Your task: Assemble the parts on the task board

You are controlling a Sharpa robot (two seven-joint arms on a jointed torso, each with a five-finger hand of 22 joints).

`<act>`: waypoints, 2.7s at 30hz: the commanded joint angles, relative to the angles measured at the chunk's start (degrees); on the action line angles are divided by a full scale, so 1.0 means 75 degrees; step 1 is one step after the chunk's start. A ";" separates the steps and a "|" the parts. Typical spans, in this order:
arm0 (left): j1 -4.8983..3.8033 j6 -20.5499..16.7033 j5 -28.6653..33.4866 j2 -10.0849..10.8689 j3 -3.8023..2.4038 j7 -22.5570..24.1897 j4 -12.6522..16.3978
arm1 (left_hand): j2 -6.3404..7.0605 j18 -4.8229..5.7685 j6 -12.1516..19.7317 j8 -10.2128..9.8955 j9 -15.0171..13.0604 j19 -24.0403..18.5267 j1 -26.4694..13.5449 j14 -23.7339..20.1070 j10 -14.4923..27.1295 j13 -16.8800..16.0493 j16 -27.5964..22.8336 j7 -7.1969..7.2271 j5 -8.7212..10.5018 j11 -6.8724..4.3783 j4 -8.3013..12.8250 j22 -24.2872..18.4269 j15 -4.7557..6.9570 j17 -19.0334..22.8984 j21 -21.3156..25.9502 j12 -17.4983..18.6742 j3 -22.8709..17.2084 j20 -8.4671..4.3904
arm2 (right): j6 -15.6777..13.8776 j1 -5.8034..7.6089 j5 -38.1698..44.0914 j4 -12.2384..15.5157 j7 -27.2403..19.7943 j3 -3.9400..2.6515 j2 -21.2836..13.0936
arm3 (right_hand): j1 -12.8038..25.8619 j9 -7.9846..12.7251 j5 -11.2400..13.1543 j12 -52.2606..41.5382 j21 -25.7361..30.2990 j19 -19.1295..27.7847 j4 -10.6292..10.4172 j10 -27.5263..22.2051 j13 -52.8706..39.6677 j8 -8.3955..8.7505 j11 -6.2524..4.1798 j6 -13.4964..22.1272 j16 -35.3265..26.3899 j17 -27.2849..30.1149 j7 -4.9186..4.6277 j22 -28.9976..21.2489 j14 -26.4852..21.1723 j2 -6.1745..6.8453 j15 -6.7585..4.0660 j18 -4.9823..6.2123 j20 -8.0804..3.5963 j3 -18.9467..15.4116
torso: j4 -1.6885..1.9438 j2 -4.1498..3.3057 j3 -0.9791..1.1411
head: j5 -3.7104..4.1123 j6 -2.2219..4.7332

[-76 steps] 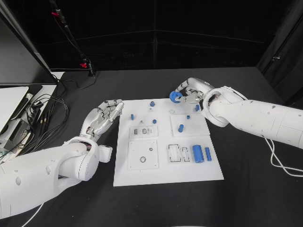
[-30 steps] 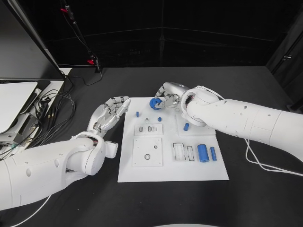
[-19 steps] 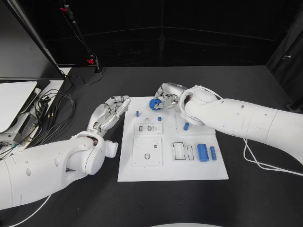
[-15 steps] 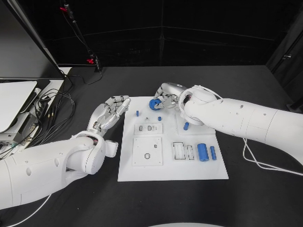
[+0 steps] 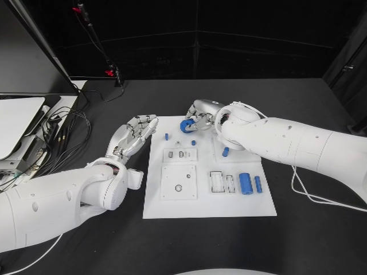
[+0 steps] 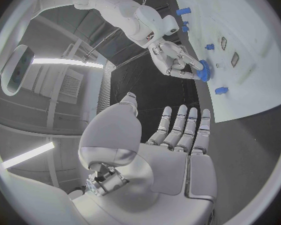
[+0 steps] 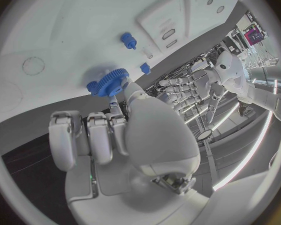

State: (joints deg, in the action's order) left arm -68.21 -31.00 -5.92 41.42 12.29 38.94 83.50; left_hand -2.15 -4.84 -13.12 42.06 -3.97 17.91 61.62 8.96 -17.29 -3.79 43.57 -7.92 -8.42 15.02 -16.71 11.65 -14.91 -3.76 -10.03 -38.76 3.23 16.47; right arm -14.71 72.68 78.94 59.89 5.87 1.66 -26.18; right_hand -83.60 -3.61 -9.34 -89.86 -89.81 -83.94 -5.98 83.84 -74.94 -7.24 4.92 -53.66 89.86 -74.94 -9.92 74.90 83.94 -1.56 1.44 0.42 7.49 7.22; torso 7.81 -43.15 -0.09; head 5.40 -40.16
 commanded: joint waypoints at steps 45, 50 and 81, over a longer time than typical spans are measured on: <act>-0.0014 0.0062 -0.0043 -0.0031 -0.0007 0.1878 -0.0041 | -0.0064 -0.0070 -0.0058 0.0011 0.0014 -0.0059 0.0040 0.0012 -0.0030 0.0007 0.0054 -0.1221 -0.0053 0.0025 -0.0004 0.0009 -0.0024 0.0004 -0.0053 -0.0045 0.0061 0.0001 | 0.0253 -0.0097 0.0117 0.0164 0.0206 0.0022 -0.0189 | 0.0046 -0.0012 0.0133 -0.0019 -0.0010 -0.0788 -0.0013 0.0822 -0.2008 0.0199 -0.0080 0.0024 0.0019 -0.2008 0.0245 0.1994 0.0809 0.0133 -0.0071 -0.0049 -0.0017 -0.0019 | -0.0001 -0.0004 0.0001 | 0.0088 -0.0024; -0.0014 0.0062 -0.0043 -0.0032 -0.0007 0.1875 -0.0044 | -0.0064 -0.0070 -0.0058 0.0011 0.0014 -0.0059 0.0040 0.0012 -0.0030 0.0007 0.0054 -0.1221 -0.0053 0.0025 -0.0004 0.0009 -0.0024 0.0004 -0.0053 -0.0045 0.0061 0.0001 | 0.0239 -0.0098 0.0116 0.0169 0.0199 0.0022 -0.0199 | 0.0054 -0.0013 0.0139 -0.0019 -0.0004 -0.0782 -0.0016 0.0822 -0.2008 0.0207 -0.0082 0.0030 0.0019 -0.2008 0.0242 0.1987 0.0809 0.0139 -0.0075 -0.0047 -0.0020 -0.0023 | -0.0001 -0.0002 0.0001 | 0.0091 -0.0026; -0.0014 0.0080 -0.0043 -0.0038 -0.0007 0.1845 -0.0058 | -0.0128 -0.0069 -0.0057 0.0007 0.0018 -0.0067 0.0081 0.0008 -0.0025 0.0009 0.0058 -0.1220 -0.0084 0.0025 0.0000 0.0011 -0.0025 0.0005 -0.0063 -0.0049 0.0074 0.0003 | 0.0379 -0.0103 0.0116 0.0184 0.0307 0.0022 -0.0228 | 0.0124 -0.0012 0.0184 -0.0019 0.0011 -0.0763 -0.0014 0.0822 -0.2008 0.0359 -0.0057 0.0217 0.0019 -0.2008 0.0194 0.1969 0.0809 0.0258 -0.0076 -0.0040 -0.0036 -0.0075 | 0.0001 -0.0002 0.0000 | 0.0105 -0.0024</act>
State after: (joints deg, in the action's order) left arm -68.21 -30.89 -5.92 41.18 12.29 38.94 83.02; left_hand -2.75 -4.84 -13.12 42.06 -3.93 17.91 62.23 8.96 -17.29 -3.79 43.79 -7.92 -8.77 15.02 -16.74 11.68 -14.90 -3.76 -10.26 -38.76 3.51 16.47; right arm -13.34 72.00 79.51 61.36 7.08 1.71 -27.78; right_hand -82.85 -3.62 -8.35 -89.86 -89.81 -83.94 -6.08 84.05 -74.94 -4.88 4.70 -52.27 89.86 -74.91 -8.39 74.90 84.16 -0.24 1.21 0.43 7.49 7.13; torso 7.82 -43.16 -0.08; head 6.19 -40.36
